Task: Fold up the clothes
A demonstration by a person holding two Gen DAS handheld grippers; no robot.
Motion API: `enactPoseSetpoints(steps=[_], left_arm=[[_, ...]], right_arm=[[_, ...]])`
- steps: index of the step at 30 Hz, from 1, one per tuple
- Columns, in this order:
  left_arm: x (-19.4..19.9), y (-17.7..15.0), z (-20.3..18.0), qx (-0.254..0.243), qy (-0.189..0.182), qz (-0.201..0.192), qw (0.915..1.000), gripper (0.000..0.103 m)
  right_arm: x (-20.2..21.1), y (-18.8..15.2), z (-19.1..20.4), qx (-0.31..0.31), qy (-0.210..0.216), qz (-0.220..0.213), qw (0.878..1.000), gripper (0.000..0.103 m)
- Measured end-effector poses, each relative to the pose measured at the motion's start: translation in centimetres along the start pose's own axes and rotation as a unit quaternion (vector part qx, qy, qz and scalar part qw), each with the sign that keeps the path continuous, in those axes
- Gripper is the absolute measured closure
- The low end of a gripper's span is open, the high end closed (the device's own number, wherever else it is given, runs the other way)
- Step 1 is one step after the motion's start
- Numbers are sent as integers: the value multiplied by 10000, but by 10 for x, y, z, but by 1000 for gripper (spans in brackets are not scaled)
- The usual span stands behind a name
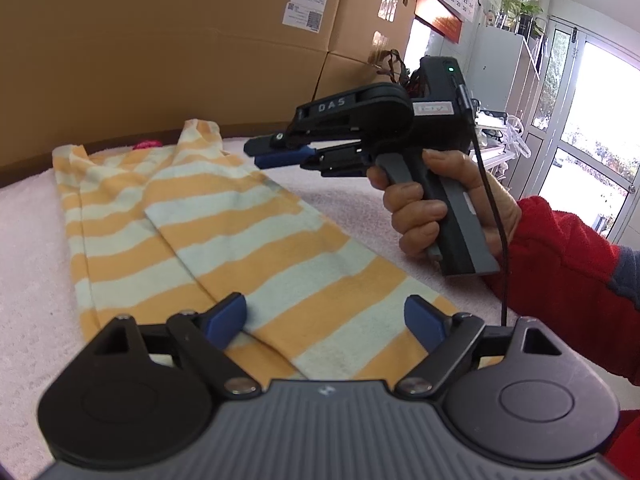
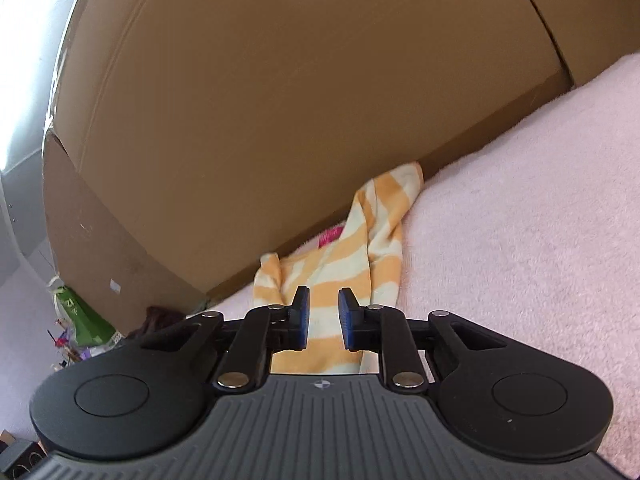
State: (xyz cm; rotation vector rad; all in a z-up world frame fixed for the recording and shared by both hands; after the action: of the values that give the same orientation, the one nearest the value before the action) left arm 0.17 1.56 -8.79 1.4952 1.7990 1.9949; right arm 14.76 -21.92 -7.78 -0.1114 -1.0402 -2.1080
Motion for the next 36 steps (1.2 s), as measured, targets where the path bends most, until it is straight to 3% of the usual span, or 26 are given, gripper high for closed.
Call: enactPoseSetpoints(steps=[3, 8, 10, 11, 13, 16, 19, 21, 22, 23, 28, 29, 31, 34, 36], left_arm=[[2, 6, -6, -247, 170, 57, 9995, 25], [-5, 13, -10, -337, 206, 79, 9992, 20], [-13, 11, -11, -379, 354, 211, 9984, 22], [-13, 10, -13, -433, 391, 216, 9981, 22], [-14, 8, -16, -533, 454, 225, 9973, 16], [-14, 5, -18, -631, 472, 245, 9966, 14], [-15, 7, -15, -546, 371, 276, 9974, 13], [-14, 7, -14, -499, 323, 266, 9979, 12], [-14, 7, -14, -480, 301, 259, 9981, 12], [-14, 7, -14, -476, 290, 259, 9981, 11], [-15, 6, -17, -532, 330, 272, 9977, 10], [-16, 6, -17, -532, 334, 270, 9977, 10], [-16, 6, -18, -541, 342, 262, 9976, 10], [-17, 5, -20, -616, 268, 260, 9974, 11], [-18, 5, -23, -723, 201, 291, 9968, 11]], right_arm=[[-10, -4, -1, 119, -254, 239, 9993, 83], [-14, -6, -3, 57, -256, 322, 9991, 79], [-19, -5, -3, 72, -267, 385, 9989, 85], [-20, -5, -3, 122, -371, 431, 9983, 99], [-15, -5, -2, 159, -475, 326, 9982, 100], [-2, -5, 2, 323, -560, 43, 9979, 100], [-13, -7, -4, 297, -669, 315, 9968, 100], [-17, 2, -4, 187, -596, 238, 9978, 84], [-19, 7, -3, 139, -566, 196, 9981, 64], [-21, 12, -3, 91, -537, 155, 9984, 53], [-57, 34, -11, -44, -542, 283, 9981, 76], [-62, 36, -13, -29, -536, 298, 9981, 87], [-68, 41, -14, 72, -628, 263, 9977, 101], [-57, 47, -7, 280, -747, -106, 9968, 101], [-58, 47, -8, 372, -875, -111, 9954, 101]])
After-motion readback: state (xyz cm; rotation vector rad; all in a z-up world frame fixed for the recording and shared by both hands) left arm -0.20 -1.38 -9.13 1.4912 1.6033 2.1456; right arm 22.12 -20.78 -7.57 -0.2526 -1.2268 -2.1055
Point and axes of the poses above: each gripper's, at about its wrist camera, not at the fingertips, and x roughly against the way its jaws point, z to its left, y to its top, the point moved 6 cm from there along -x, roughly the way its jaws point, and after that the axes turned 4 degrees about z, right-handed, at the moved point
